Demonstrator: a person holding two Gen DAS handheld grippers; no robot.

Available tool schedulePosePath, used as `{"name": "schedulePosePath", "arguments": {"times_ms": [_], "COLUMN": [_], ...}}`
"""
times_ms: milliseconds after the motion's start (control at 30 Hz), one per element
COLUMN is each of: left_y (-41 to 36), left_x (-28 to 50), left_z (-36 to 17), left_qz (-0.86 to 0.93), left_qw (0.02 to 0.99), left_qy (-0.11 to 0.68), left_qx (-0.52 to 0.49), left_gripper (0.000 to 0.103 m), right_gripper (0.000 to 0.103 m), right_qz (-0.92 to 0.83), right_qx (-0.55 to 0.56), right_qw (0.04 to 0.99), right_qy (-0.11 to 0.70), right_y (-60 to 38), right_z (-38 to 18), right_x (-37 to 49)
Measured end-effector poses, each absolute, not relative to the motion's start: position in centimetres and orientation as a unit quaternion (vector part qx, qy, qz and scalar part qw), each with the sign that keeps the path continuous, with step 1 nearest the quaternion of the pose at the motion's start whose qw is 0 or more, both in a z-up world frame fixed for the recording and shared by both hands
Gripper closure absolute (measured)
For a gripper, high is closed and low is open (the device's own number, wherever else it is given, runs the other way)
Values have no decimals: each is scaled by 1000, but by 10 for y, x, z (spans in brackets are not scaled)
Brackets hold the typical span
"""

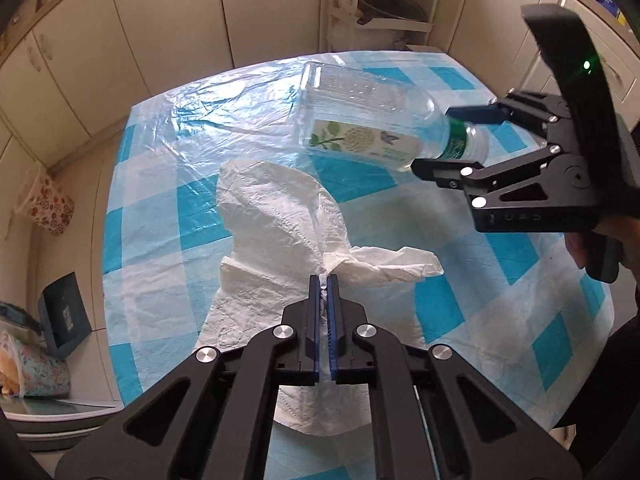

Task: Collect trash
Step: 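Grasp the white paper sheet with the left gripper while the right gripper grasps the bottle cap, then carry paper sheet and bottle to the yellow bin and open both grippers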

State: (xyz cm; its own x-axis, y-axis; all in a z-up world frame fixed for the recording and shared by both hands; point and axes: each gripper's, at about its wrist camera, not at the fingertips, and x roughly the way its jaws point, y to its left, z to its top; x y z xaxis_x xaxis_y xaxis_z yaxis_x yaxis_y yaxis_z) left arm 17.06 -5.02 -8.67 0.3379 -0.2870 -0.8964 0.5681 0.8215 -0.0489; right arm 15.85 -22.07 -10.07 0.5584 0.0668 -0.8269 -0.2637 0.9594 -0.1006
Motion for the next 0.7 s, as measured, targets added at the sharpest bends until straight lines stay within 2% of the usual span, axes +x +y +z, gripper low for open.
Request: {"name": "schedulePosePath", "arguments": {"times_ms": [67, 133, 700], "left_y": [-49, -49, -91], "left_x": [171, 169, 131], "left_z": [-79, -74, -45], "left_qz": [-272, -276, -299], "left_qw": [808, 810, 822], "left_qy": [507, 503, 468], "left_qx": [125, 119, 126], "left_gripper": [100, 100, 100], "right_gripper": [55, 61, 63], "right_qz": [95, 106, 100], "right_qx": [-113, -99, -16], "right_qw": [873, 868, 878], "right_qy": [466, 474, 467], "right_y": [-220, -223, -267], "right_z": [-101, -100, -66], "right_x": [153, 147, 55]}}
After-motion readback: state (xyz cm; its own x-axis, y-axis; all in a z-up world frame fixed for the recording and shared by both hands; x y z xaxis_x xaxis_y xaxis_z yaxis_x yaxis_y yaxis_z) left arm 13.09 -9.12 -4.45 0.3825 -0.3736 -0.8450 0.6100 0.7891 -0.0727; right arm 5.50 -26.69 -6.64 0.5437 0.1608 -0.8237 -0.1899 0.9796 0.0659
